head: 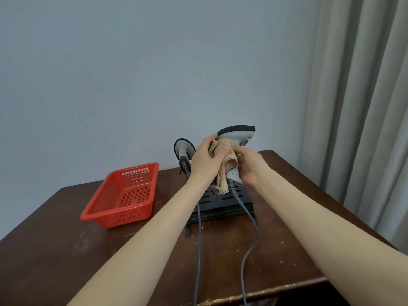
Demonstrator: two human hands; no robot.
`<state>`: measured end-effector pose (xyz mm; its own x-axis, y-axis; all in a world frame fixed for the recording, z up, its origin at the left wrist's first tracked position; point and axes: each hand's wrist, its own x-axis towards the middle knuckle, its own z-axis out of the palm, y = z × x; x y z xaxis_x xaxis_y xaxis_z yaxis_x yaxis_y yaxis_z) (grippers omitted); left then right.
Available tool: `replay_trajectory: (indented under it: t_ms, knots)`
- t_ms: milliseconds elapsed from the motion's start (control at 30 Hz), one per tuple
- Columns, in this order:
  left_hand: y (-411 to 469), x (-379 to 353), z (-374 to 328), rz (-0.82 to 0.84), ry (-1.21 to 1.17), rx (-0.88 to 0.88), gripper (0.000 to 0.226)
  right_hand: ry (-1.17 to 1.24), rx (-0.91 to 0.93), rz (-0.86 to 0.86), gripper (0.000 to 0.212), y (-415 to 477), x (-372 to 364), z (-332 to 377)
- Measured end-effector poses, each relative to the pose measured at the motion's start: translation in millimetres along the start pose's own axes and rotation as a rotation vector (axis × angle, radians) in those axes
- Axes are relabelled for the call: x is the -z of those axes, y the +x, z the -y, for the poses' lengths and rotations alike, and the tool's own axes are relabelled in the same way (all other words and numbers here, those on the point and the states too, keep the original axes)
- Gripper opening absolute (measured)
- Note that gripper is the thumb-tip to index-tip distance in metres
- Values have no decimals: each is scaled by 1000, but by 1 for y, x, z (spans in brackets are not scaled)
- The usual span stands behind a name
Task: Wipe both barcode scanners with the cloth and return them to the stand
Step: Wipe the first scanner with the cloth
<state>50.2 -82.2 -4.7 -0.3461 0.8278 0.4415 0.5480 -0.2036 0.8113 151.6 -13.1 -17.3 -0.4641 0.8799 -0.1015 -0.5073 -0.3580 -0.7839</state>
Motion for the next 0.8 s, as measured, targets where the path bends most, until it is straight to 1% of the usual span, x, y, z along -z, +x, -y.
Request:
replay_trajectory:
  t_ms: [33, 67, 133, 167, 200, 267, 333, 367, 400, 500, 567, 600, 667, 733, 800]
  knots:
    - [3, 0, 4, -9, -37, 40, 39, 8, -15, -2, 27, 0, 0, -1]
    - [5, 2, 5, -56, -114, 90, 33, 16, -29, -7, 30, 0, 0, -2]
    - [7, 6, 5, -197, -334, 178, 22, 33, -49, -8, 29, -1, 0, 0]
    - [9, 8, 3, -270, -395, 173, 21, 39, -57, -9, 28, -1, -1, 0]
    - [10, 9, 1, -324, -385, 135, 22, 38, -67, -15, 30, -1, -1, 1]
    - [11, 8, -4, -344, -214, 3, 24, 43, -96, -19, 36, -1, -4, 1]
    - [8, 2, -4, -260, 35, -132, 15, 46, -112, 1, 39, -3, -10, 0]
    - [6, -2, -2, -207, 116, -175, 10, 55, -112, 16, 40, -3, -12, -1]
    - [5, -4, 2, -170, 160, -196, 11, 62, -105, 22, 39, -3, -13, -2]
    - [1, -5, 14, -109, 221, -213, 27, 82, -88, -5, 39, -2, -9, 2]
    - [-2, -5, 17, -54, 209, -188, 33, 58, -88, -36, 39, 0, -5, 3]
    - [-2, -5, 17, -65, 202, -186, 33, 46, -86, -49, 38, 0, -5, 2]
    - [-2, -5, 12, -145, 192, -215, 26, 39, -74, -67, 34, -1, -6, 0]
    - [0, -3, 2, -207, 165, -267, 20, 49, -39, -65, 29, 0, -8, -2]
    - [4, -2, -6, -231, 162, -339, 18, 70, -1, -48, 22, -2, -12, 0]
